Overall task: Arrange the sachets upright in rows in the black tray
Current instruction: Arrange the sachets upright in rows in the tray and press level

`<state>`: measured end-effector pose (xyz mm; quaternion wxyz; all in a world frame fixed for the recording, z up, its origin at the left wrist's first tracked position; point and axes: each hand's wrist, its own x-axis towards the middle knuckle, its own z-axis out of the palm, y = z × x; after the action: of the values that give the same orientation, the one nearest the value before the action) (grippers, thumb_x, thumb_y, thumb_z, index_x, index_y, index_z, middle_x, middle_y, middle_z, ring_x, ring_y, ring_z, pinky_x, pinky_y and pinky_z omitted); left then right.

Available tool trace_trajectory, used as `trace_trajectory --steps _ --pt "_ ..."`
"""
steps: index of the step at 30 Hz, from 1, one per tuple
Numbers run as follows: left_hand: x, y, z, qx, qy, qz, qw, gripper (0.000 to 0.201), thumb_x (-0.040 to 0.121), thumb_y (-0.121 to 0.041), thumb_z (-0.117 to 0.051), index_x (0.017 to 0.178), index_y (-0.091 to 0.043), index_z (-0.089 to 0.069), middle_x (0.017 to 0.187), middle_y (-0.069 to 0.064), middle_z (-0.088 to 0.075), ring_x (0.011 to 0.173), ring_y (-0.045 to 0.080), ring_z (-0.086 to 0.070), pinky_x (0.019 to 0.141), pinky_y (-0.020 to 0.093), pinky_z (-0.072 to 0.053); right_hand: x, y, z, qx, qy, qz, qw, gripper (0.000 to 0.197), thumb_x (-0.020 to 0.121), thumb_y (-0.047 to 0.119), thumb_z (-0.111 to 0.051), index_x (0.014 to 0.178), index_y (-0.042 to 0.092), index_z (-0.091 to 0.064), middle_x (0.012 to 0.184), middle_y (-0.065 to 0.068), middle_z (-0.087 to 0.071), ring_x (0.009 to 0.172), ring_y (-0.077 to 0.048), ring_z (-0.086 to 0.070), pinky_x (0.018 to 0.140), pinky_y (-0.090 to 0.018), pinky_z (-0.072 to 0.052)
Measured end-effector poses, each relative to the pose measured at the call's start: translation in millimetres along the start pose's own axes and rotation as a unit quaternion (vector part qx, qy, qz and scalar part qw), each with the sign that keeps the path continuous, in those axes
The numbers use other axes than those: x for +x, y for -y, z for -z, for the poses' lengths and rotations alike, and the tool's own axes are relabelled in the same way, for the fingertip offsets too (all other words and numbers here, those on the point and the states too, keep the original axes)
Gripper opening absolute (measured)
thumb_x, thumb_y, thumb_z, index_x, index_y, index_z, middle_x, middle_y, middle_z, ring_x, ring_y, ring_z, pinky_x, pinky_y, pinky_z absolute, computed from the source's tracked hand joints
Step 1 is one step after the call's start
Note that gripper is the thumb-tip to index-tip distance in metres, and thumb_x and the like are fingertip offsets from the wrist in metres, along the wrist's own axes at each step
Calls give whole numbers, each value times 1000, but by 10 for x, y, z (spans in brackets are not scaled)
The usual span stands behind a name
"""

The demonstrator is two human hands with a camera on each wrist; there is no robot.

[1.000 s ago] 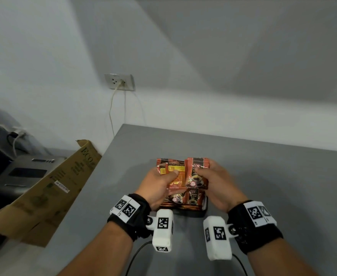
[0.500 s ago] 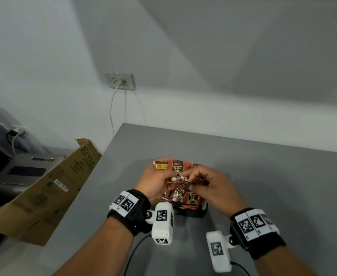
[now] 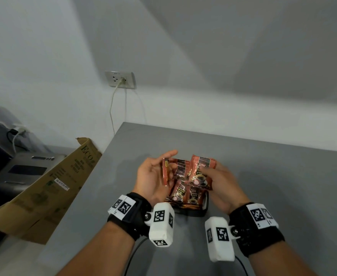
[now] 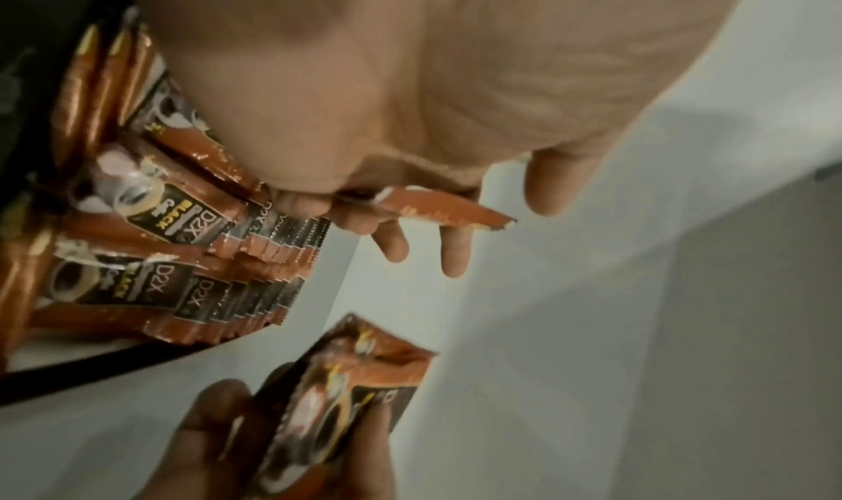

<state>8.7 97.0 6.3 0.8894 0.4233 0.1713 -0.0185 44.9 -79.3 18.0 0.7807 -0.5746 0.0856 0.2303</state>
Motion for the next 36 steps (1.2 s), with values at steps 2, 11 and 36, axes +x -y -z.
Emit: trace_trajectory --steps 2,11,36 --pt "-8 -36 2 18 -14 -7 1000 41 88 -8 -34 116 -2 -63 78 6 -57 55 14 -55 47 24 -43 -23 44 46 48 8 -11 999 20 98 -1 -48 113 2 -61 97 -20 -75 74 -25 -74 57 -32 -58" --pt "47 72 84 153 -91 -68 982 22 90 5 -63 108 -8 -63 93 14 -71 64 14 -67 54 27 -51 -79 49 66 83 16 23 996 25 94 -9 -49 114 -2 -61 86 -13 -75 70 -21 -73 54 -29 -57" --pt "-87 4 -240 8 79 108 991 24 70 -4 -60 93 -1 -66 83 17 -68 70 25 -68 58 30 -57 -60 270 -172 -579 172 270 750 99 64 28 -87 150 34 -38 141 16 -46 128 -1 -44 110 -28 -41"
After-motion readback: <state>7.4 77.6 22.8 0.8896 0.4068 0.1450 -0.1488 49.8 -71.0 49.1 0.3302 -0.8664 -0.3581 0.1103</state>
